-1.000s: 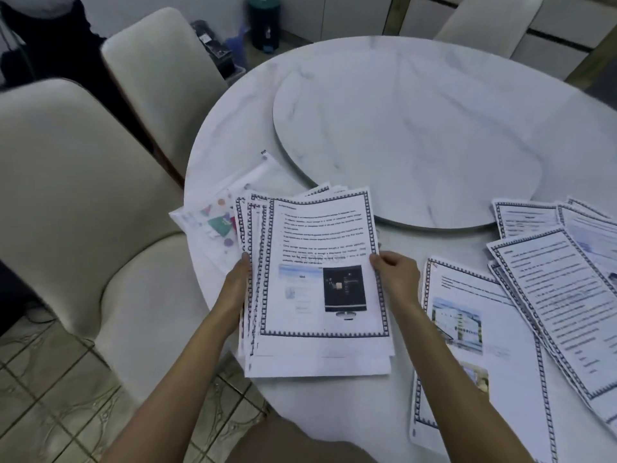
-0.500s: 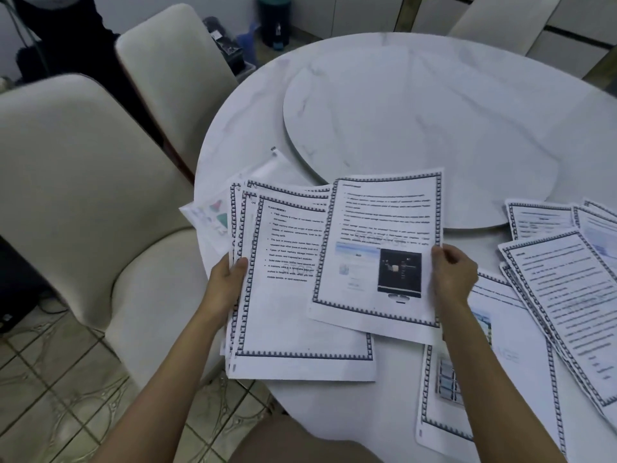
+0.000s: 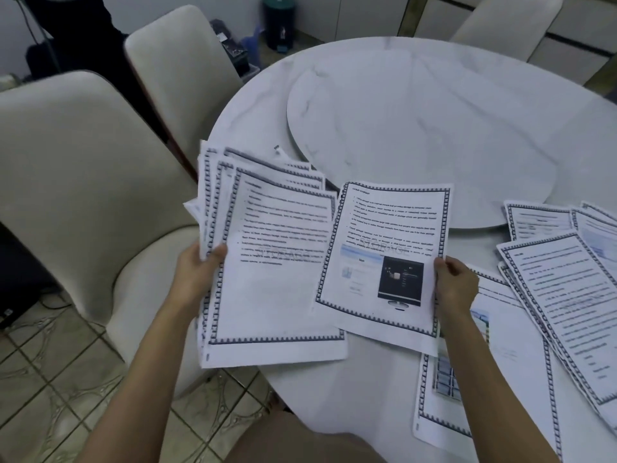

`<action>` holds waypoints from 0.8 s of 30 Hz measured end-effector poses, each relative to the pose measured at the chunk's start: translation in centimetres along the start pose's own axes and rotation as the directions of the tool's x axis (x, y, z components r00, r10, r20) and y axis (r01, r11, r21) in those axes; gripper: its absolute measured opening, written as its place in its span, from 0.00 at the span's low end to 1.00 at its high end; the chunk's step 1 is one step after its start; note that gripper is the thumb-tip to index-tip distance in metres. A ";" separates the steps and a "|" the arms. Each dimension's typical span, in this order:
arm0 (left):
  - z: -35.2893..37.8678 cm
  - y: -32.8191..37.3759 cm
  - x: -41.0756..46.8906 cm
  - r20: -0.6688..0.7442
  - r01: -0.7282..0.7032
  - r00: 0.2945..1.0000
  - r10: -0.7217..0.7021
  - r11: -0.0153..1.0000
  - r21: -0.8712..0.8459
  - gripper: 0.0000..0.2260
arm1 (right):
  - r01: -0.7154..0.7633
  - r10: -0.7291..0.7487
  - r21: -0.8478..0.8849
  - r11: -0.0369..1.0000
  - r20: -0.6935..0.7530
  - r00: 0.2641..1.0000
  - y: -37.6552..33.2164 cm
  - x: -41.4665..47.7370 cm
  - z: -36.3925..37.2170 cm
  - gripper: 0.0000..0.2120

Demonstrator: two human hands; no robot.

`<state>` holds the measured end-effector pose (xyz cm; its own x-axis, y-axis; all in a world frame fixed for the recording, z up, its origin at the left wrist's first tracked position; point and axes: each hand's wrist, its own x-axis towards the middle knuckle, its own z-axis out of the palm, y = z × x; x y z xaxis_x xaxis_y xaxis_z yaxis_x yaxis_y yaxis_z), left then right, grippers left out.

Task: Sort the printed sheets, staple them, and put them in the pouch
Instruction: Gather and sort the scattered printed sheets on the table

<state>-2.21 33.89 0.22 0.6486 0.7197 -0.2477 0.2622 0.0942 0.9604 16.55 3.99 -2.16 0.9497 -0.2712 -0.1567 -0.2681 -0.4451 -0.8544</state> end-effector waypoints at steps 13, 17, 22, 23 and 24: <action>-7.2 2.2 0.7 -0.263 -0.078 0.964 0.047 0.991 -0.110 0.07 | 0.121 -0.084 -0.161 0.980 0.223 0.971 -0.3 -2.4 2.9 0.11; -7.9 3.5 0.7 -0.290 -0.122 0.953 0.082 0.985 -0.125 0.07 | 0.087 -0.052 -0.151 0.985 0.218 0.975 -0.3 -2.5 3.5 0.11; -7.5 5.5 0.8 -0.295 -0.167 0.949 0.114 0.972 -0.163 0.07 | 0.092 -0.057 -0.161 0.983 0.210 0.976 -0.3 -2.5 3.5 0.11; -7.2 5.7 1.0 -0.295 -0.172 0.949 0.116 0.970 -0.172 0.07 | 0.097 -0.058 -0.169 0.981 0.222 0.973 -0.3 -2.4 3.4 0.10; -6.9 6.0 1.1 -0.290 -0.175 0.950 0.118 0.968 -0.180 0.07 | 0.107 -0.061 -0.180 0.978 0.247 0.967 -0.3 -2.5 3.4 0.10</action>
<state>-4.86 39.99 6.61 0.4398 0.8941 -0.0851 0.0113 0.0892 0.9959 14.87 7.72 -3.18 0.9747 -0.0245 -0.2222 -0.1895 -0.6176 -0.7633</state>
